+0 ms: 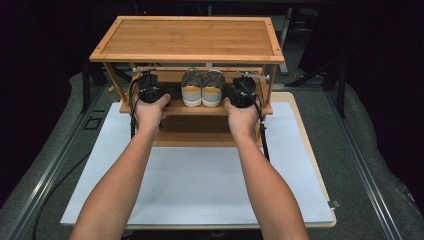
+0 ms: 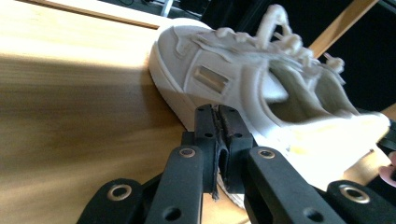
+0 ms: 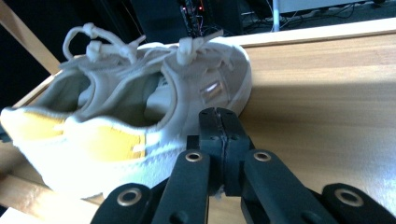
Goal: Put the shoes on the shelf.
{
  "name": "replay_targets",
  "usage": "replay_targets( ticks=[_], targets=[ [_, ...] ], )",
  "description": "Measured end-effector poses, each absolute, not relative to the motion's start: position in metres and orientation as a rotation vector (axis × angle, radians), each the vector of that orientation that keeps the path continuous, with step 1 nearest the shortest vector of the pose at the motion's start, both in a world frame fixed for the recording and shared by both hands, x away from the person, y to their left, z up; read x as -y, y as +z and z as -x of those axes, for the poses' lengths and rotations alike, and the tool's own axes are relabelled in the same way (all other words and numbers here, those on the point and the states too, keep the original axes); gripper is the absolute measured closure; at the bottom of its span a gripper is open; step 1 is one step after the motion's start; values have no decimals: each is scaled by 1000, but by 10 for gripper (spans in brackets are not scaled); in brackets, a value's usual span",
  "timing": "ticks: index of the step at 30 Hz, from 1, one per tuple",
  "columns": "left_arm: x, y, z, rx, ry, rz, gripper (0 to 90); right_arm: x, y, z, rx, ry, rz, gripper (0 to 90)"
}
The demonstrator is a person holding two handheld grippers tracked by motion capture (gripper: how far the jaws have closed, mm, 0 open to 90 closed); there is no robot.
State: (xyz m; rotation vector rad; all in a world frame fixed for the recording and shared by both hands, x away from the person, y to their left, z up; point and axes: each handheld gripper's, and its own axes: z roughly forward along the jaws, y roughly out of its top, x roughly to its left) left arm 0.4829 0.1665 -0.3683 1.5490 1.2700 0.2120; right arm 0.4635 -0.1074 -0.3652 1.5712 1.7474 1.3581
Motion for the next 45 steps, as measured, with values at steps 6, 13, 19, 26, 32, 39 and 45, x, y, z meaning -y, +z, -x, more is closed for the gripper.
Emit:
replay_targets(
  ticks=[6, 13, 19, 26, 32, 39, 45],
  targets=[
    [-171, -369, -474, -1248, 214, -1568, 861, 111, -367, -456, -1750, 1349, -1558, 900],
    [-175, -368, -459, -1205, 242, -1562, 861, 113, -364, -439, -1792, 1387, -1469, 900],
    [-178, -366, -441, -1167, 246, -1572, 860, 115, -364, -420, -1815, 1412, -1467, 896],
    [-178, -364, -412, -1096, 260, -1619, 856, 116, -366, -397, -1847, 1410, -1426, 888],
    [-184, -371, -396, -1051, 270, -1670, 847, 118, -371, -380, -1873, 1391, -1374, 882],
    [-195, -393, -380, -1042, 246, -1703, 820, 124, -396, -359, -1928, 1394, -1368, 864],
    [-198, -418, -364, -1036, 235, -1758, 758, 128, -419, -340, -1964, 1417, -1365, 820]
  ],
)
